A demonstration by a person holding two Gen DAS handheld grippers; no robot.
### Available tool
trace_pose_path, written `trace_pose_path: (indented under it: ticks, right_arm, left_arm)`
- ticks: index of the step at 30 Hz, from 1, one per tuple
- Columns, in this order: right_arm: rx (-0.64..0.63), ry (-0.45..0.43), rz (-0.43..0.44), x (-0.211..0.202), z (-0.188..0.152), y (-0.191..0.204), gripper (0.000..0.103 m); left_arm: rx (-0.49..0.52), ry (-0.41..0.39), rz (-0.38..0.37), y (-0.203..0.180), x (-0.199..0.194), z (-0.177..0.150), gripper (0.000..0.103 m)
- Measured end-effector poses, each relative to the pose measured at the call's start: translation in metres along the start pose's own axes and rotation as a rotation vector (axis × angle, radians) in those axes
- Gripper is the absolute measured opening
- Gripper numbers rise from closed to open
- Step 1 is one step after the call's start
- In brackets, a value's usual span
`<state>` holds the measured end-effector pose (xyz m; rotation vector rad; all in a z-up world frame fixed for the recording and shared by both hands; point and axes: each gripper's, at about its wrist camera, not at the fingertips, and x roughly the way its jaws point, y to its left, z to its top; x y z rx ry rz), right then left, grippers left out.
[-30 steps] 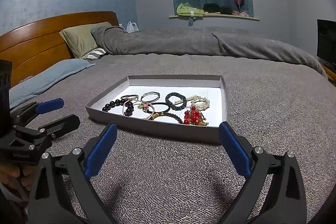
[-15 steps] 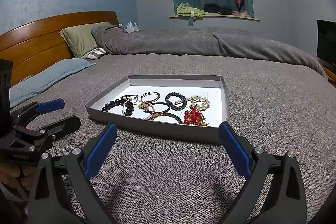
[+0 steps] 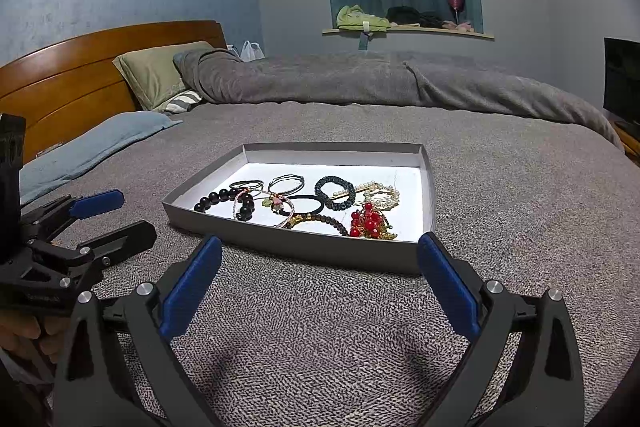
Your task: Organize jewelry
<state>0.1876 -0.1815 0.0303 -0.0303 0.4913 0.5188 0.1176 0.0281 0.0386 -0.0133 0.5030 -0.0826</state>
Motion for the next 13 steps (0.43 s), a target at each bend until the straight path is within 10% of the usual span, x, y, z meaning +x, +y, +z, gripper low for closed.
trace_pose_path:
  ticks: [13]
  right_arm:
    - [0.000,-0.001,0.000,-0.0001,0.0006,-0.0007,0.097]
  left_arm:
    - [0.003,-0.001,0.003,-0.0011,0.0002,0.0000,0.098]
